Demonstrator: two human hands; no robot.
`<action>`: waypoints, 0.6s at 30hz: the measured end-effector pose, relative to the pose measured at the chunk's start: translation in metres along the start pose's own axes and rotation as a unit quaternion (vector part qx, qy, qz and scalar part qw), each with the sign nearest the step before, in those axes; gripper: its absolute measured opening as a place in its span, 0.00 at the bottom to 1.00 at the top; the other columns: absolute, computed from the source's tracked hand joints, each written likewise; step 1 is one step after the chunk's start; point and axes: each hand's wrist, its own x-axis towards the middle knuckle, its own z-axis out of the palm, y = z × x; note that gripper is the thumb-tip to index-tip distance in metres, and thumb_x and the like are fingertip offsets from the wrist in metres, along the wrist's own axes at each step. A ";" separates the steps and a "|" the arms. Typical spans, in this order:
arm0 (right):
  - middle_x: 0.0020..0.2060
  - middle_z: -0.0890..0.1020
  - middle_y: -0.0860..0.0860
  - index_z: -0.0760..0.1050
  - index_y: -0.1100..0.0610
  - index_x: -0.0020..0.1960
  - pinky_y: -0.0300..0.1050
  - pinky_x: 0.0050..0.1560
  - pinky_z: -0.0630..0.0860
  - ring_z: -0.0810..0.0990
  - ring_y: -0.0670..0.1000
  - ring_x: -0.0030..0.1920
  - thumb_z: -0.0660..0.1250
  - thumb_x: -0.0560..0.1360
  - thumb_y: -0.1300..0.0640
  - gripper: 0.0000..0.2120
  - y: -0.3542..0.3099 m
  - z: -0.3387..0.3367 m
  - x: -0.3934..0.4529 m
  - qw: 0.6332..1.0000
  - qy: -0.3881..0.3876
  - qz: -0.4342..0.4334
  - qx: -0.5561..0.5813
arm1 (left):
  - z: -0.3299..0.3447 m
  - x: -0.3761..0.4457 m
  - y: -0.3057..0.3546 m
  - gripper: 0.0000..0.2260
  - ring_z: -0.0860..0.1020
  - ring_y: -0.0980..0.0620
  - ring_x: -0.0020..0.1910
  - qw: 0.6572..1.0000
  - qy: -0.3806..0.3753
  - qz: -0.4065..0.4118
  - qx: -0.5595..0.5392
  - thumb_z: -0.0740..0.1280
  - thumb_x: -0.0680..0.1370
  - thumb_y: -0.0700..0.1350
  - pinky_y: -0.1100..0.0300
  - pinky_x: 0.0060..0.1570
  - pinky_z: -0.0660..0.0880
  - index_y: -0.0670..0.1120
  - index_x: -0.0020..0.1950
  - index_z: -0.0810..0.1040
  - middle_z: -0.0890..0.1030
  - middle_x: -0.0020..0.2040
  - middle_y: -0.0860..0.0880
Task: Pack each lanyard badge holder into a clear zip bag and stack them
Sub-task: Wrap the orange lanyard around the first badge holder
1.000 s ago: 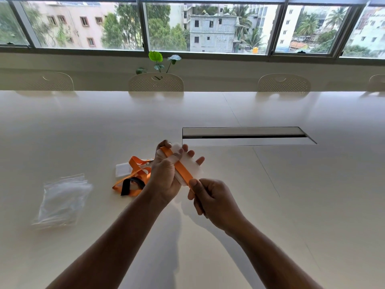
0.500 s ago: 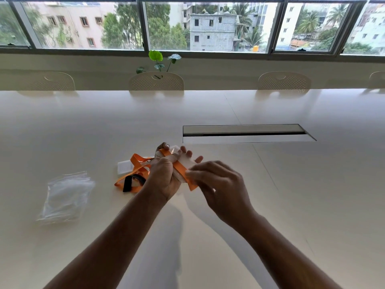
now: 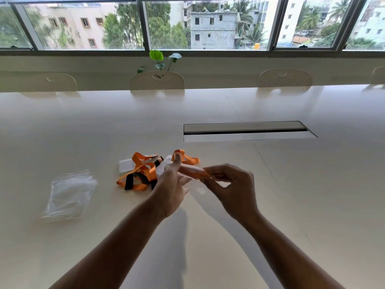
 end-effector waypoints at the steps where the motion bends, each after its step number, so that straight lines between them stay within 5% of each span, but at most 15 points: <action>1: 0.42 0.89 0.45 0.87 0.49 0.48 0.37 0.45 0.82 0.88 0.46 0.43 0.82 0.69 0.59 0.10 0.002 -0.003 0.001 0.995 -0.006 0.077 0.061 | -0.004 -0.001 -0.006 0.28 0.70 0.40 0.74 1.000 0.005 0.016 0.022 0.64 0.80 0.57 0.41 0.78 0.57 0.45 0.76 0.64 0.74 0.72 0.40; 3: 0.43 0.89 0.52 0.88 0.53 0.47 0.40 0.46 0.83 0.89 0.51 0.43 0.82 0.67 0.60 0.10 0.012 -0.013 0.003 0.970 -0.020 0.185 0.155 | -0.015 -0.003 -0.019 0.29 0.71 0.44 0.72 0.993 0.005 0.061 0.101 0.63 0.79 0.59 0.45 0.76 0.63 0.47 0.76 0.63 0.73 0.71 0.41; 6: 0.44 0.88 0.61 0.87 0.61 0.48 0.43 0.44 0.84 0.89 0.57 0.44 0.81 0.66 0.59 0.12 0.027 -0.027 0.000 0.923 -0.042 0.301 0.237 | -0.037 -0.008 -0.038 0.19 0.79 0.51 0.59 0.929 -0.013 0.176 0.325 0.67 0.79 0.53 0.63 0.55 0.76 0.50 0.68 0.69 0.77 0.59 0.42; 9: 0.44 0.87 0.65 0.85 0.67 0.48 0.43 0.42 0.84 0.88 0.59 0.43 0.81 0.62 0.60 0.18 0.038 -0.029 -0.007 0.897 -0.047 0.378 0.226 | -0.052 -0.005 -0.051 0.13 0.81 0.51 0.57 0.866 -0.041 0.249 0.432 0.70 0.80 0.43 0.58 0.56 0.80 0.48 0.64 0.75 0.80 0.57 0.48; 13: 0.43 0.87 0.66 0.81 0.71 0.51 0.45 0.41 0.84 0.88 0.59 0.43 0.81 0.60 0.60 0.24 0.047 -0.030 -0.017 0.897 -0.035 0.400 0.186 | -0.055 -0.003 -0.063 0.13 0.77 0.53 0.57 0.762 -0.021 0.331 0.556 0.71 0.79 0.44 0.56 0.59 0.77 0.48 0.64 0.81 0.79 0.56 0.51; 18: 0.34 0.87 0.54 0.85 0.60 0.40 0.42 0.38 0.81 0.86 0.49 0.35 0.84 0.63 0.56 0.13 0.056 -0.031 -0.026 0.943 -0.033 0.330 -0.001 | -0.057 0.000 -0.073 0.14 0.72 0.52 0.59 0.704 -0.013 0.352 0.616 0.73 0.78 0.46 0.63 0.57 0.69 0.49 0.64 0.82 0.80 0.56 0.51</action>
